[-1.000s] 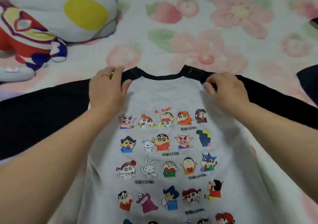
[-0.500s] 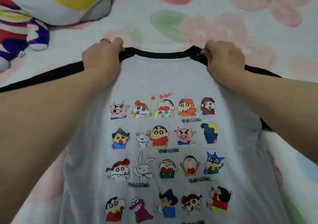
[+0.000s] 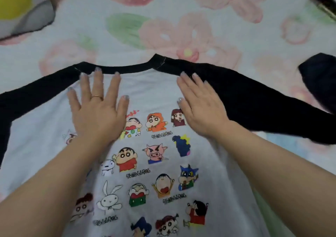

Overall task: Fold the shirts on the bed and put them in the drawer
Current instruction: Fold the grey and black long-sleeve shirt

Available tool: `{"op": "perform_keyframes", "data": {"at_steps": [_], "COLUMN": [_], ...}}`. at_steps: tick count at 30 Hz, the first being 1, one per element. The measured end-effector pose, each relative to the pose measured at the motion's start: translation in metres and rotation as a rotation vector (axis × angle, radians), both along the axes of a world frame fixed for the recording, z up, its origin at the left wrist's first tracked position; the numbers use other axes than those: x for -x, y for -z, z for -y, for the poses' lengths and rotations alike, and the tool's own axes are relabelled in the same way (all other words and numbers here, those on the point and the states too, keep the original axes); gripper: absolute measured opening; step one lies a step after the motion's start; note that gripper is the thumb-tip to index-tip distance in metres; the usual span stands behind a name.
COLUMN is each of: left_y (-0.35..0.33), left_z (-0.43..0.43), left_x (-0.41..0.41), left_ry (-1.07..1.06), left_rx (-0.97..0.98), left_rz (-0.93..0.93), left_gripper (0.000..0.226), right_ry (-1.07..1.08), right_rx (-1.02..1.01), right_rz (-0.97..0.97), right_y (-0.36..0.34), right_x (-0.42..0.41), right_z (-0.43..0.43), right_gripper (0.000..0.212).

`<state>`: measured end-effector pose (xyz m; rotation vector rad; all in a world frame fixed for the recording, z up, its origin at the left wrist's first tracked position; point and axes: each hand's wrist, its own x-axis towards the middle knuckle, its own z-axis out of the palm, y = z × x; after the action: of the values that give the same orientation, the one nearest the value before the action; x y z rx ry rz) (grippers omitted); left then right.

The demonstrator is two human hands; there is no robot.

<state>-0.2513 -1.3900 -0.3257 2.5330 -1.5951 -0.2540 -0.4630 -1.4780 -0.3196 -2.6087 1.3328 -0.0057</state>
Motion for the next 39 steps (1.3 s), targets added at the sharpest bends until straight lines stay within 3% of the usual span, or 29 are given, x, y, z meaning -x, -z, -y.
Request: {"op": "perform_keyframes", "data": {"at_steps": [2, 5, 8, 11, 14, 16, 20, 22, 24, 26, 27, 29, 31, 33, 35, 37, 39], "left_y": [-0.010, -0.019, -0.017, -0.010, -0.009, -0.010, -0.012, -0.014, -0.016, -0.017, -0.017, -0.018, -0.019, -0.015, -0.006, 0.008, 0.016], "left_z": [0.018, 0.041, 0.079, 0.126, 0.155, 0.164, 0.172, 0.175, 0.176, 0.172, 0.168, 0.154, 0.137, 0.122, 0.114, 0.113, 0.112], "left_x": [0.035, 0.103, 0.152, 0.165, 0.162, 0.164, 0.169, 0.166, 0.163, 0.165, 0.169, 0.183, 0.203, 0.219, 0.228, 0.228, 0.226], "left_ry": [0.057, 0.338, 0.479, 0.568, 0.658, 0.711, 0.659, 0.556, 0.497, 0.486, 0.482, 0.494, 0.599, 0.715, 0.732, 0.722, 0.736], "left_rx": [0.065, 0.156, 0.205, 0.127, 0.097, 0.135, 0.258, 0.314, 0.333, 0.303, 0.296, 0.322, 0.358, 0.310, 0.144, -0.004, -0.052], "left_rz": [-0.041, -0.125, -0.139, -0.028, 0.048, 0.063, 0.048, 0.051, 0.055, 0.035, 0.011, -0.052, -0.093, -0.090, -0.078, -0.030, 0.008], "left_gripper": [0.066, 0.062, 0.050, 0.044, 0.040, 0.037, 0.028, 0.026, 0.025, 0.024, 0.023, 0.024, 0.027, 0.032, 0.047, 0.061, 0.072], "right_ry": [0.086, 0.418, 0.731, 0.899, 0.760, 0.642, 0.606, 0.681, 0.840, 1.019, 1.085, 1.132, 1.120, 1.036, 1.053, 1.348, 1.684], "right_rx": [-0.023, 0.150, 0.229, 0.143, -0.053, -0.035, 0.142, 0.153, -0.056, -0.401, -0.489, -0.383, -0.044, 0.093, 0.002, -0.175, -0.347], "right_rz": [0.221, 0.462, 0.242, -0.061, -0.089, -0.159, -0.147, -0.043, 0.178, 0.434, 0.460, 0.239, -0.010, 0.021, 0.014, 0.215, 0.668], "right_y": [-0.012, -0.028, -0.035, -0.040, -0.046, -0.046, -0.044, -0.053, -0.068, -0.084, -0.087, -0.083, -0.079, -0.077, -0.064, -0.056, -0.052], "right_x": [0.008, 0.062, 0.157, 0.242, 0.290, 0.310, 0.317, 0.317, 0.323, 0.328, 0.332, 0.344, 0.353, 0.353, 0.359, 0.362, 0.363], "right_z": [-0.005, -0.009, 0.002, 0.007, 0.002, -0.002, 0.000, 0.007, 0.018, 0.025, 0.026, 0.019, 0.001, -0.024, -0.051, -0.067, -0.065], "right_gripper": [0.047, 0.035, 0.027, 0.041, 0.062, 0.069, 0.026, 0.015, 0.023, 0.032, 0.032, 0.029, 0.025, 0.026, 0.040, 0.055, 0.043]}}
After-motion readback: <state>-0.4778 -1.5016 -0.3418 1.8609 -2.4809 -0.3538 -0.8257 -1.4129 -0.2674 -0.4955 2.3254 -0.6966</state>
